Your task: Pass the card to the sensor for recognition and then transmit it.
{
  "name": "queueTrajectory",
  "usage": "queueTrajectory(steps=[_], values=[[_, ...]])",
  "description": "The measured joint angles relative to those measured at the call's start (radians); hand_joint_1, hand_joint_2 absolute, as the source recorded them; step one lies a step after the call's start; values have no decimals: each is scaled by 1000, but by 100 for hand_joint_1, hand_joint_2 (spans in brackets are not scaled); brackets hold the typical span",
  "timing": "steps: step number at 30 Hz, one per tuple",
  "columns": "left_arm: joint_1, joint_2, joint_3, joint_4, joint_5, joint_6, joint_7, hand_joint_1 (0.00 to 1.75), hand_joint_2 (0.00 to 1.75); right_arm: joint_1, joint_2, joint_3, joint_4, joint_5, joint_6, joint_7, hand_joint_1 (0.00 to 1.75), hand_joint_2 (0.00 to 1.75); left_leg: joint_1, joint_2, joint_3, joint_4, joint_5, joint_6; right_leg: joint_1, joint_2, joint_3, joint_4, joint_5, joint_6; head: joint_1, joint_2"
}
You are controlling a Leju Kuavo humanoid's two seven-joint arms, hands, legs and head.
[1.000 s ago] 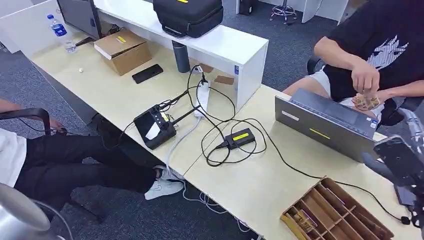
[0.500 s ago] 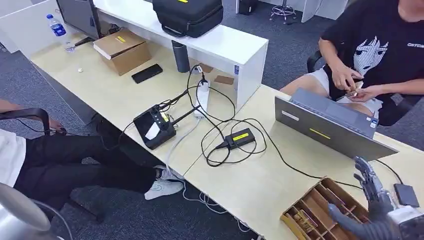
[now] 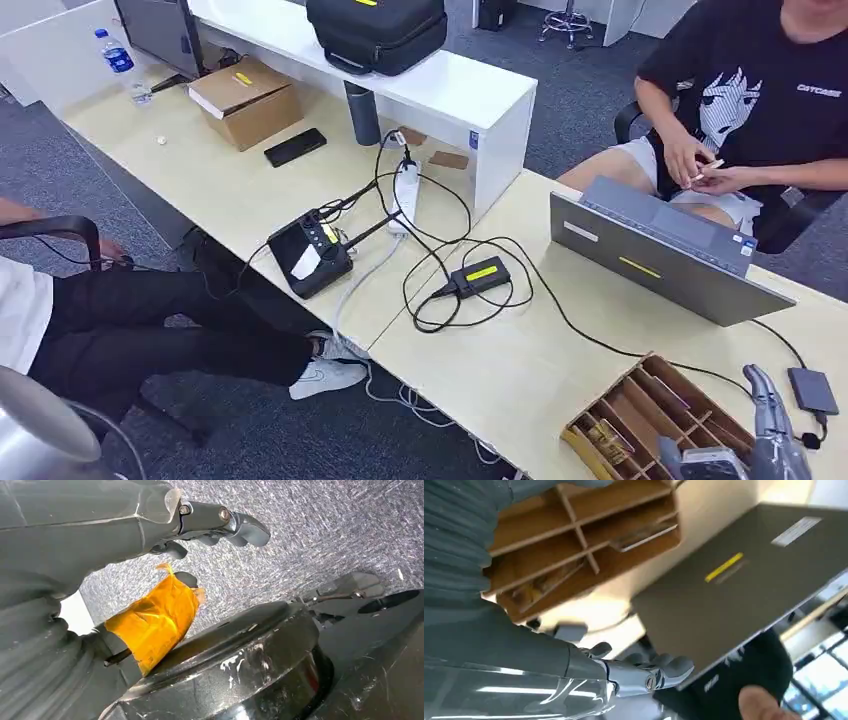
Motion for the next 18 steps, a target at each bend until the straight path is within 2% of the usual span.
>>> queueTrajectory(steps=[6,8,18], values=[[-5,-4,0,0,-11,2,26,0,175,6,2,34,14,308,-132,86,0,175,0,0,0,0,0,0,0,0,0,0,0,0,0,0],[-6,-4,0,0,-14,3,29,0,175,6,8,42,22,363,-156,99,0,175,0,0,0,0,0,0,0,0,0,0,0,0,0,0],[-7,-3,0,0,-30,1,32,0,175,-7,46,69,125,413,-169,105,0,175,0,0,0,0,0,0,0,0,0,0,0,0,0,0]])
